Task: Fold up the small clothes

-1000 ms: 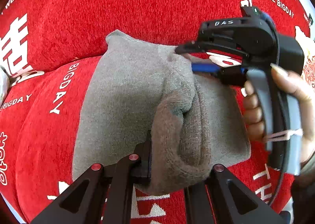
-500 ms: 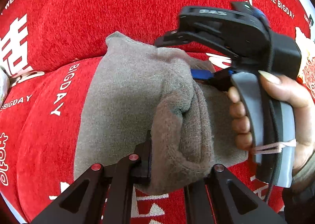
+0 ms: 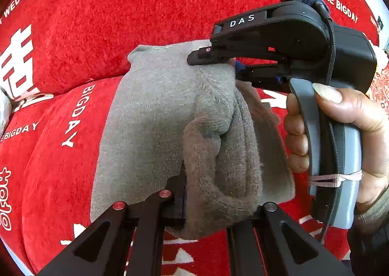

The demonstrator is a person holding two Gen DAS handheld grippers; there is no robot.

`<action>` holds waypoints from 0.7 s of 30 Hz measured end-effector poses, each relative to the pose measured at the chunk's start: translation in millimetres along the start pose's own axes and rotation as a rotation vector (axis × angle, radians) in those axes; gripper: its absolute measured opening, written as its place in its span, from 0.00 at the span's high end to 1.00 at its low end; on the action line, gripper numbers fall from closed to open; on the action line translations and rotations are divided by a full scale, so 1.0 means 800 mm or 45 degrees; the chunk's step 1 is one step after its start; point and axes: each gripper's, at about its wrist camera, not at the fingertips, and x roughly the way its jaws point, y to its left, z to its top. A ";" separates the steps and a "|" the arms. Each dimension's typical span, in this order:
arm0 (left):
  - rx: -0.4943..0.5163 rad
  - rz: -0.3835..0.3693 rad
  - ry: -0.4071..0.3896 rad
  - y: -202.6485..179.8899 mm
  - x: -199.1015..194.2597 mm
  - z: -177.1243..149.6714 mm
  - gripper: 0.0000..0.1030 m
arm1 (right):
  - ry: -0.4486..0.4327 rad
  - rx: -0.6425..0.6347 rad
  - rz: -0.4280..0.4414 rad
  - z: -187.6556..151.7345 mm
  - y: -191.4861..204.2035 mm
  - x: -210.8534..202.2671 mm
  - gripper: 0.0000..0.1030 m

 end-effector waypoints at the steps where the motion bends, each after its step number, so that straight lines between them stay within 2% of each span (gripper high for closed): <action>1: 0.003 -0.004 0.000 -0.002 -0.001 0.001 0.92 | -0.006 -0.028 -0.006 0.002 0.003 -0.005 0.76; 13: 0.063 -0.043 0.007 -0.039 -0.005 0.017 0.92 | -0.002 -0.249 -0.039 0.023 0.008 -0.033 0.78; 16: 0.076 -0.046 0.014 -0.047 -0.003 0.021 0.92 | 0.002 -0.283 -0.051 0.032 0.009 -0.036 0.86; 17: 0.084 -0.044 0.016 -0.051 -0.003 0.022 0.92 | -0.005 -0.290 -0.050 0.035 0.008 -0.039 0.91; 19: 0.097 -0.038 0.020 -0.057 0.002 0.022 0.92 | -0.006 -0.294 -0.033 0.038 0.006 -0.041 0.91; 21: 0.103 -0.029 0.048 -0.062 0.014 0.021 0.92 | 0.020 -0.306 -0.066 0.036 0.002 -0.032 0.91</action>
